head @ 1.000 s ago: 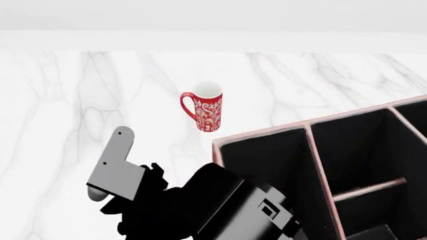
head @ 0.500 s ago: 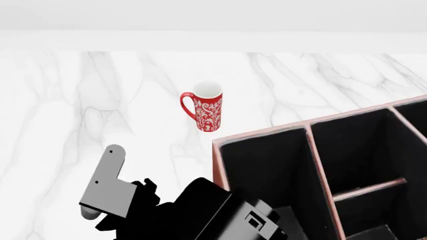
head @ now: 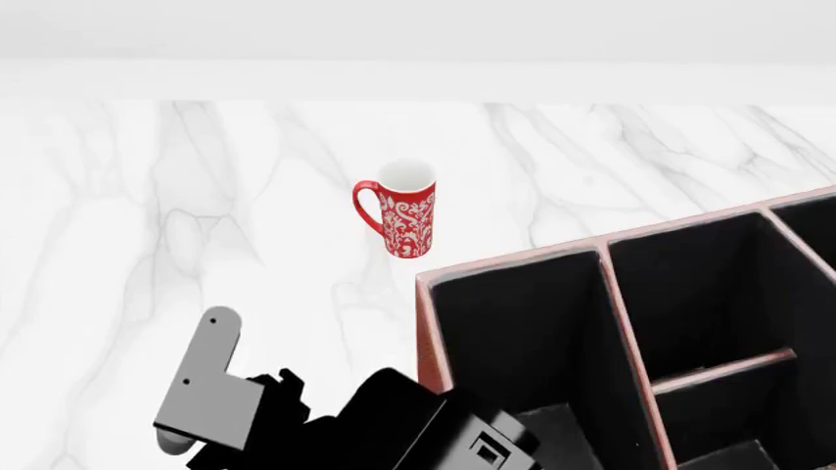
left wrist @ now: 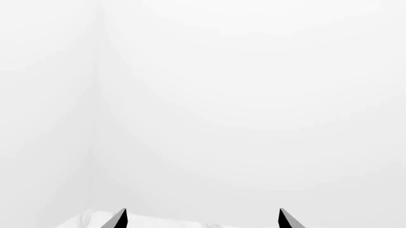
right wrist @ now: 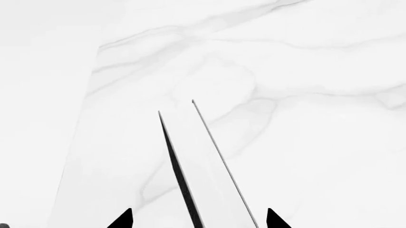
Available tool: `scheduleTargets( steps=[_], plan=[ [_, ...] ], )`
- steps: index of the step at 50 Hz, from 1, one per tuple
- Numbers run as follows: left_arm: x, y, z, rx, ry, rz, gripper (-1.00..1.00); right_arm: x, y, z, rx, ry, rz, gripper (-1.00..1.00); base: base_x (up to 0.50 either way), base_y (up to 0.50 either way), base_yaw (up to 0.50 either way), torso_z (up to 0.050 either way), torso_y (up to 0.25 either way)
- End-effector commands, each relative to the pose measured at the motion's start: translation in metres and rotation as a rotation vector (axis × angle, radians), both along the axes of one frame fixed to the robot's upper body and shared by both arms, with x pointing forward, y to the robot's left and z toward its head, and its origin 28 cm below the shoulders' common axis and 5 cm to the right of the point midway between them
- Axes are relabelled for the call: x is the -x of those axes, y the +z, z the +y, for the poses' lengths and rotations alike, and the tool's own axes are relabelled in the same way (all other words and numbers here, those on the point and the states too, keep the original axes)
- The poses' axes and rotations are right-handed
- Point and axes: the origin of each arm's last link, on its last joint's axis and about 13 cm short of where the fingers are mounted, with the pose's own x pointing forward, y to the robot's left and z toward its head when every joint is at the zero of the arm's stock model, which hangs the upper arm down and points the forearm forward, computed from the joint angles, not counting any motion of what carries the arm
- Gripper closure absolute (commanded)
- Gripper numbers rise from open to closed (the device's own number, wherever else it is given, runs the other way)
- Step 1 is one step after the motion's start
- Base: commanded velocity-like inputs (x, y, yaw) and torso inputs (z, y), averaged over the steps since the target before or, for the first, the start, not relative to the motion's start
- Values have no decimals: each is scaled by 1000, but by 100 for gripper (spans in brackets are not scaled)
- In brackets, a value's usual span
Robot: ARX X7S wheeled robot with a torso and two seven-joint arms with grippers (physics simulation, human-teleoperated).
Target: Pick up the book and place it in the left compartment of the caddy.
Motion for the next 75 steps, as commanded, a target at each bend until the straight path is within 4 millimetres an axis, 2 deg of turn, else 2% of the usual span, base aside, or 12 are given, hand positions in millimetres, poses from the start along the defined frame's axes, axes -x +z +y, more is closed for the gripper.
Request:
scheduleTargets(
  steps=[1, 15, 33, 43, 75],
  plan=[
    [0, 0, 0, -1, -1, -1, -100, 2, -4, 1, 0, 4, -4, -100, 0, 0, 0, 0, 0],
    [1, -1, 0, -3, -4, -4, -100, 5, -12, 3, 2, 20, 1, -100, 0, 0, 0, 0, 0],
    [1, -1, 0, -3, -5, -3, -100, 3, -10, 1, -3, 11, -16, -100, 0, 0, 0, 0, 0],
    [1, 0, -1, -3, -6, -3, -100, 0, -2, 0, -22, -11, -36, -100, 0, 0, 0, 0, 0],
    [3, 1, -1, -2, -7, -8, -100, -7, -25, 1, -21, -27, -11, -100, 0, 0, 0, 0, 0]
  ],
)
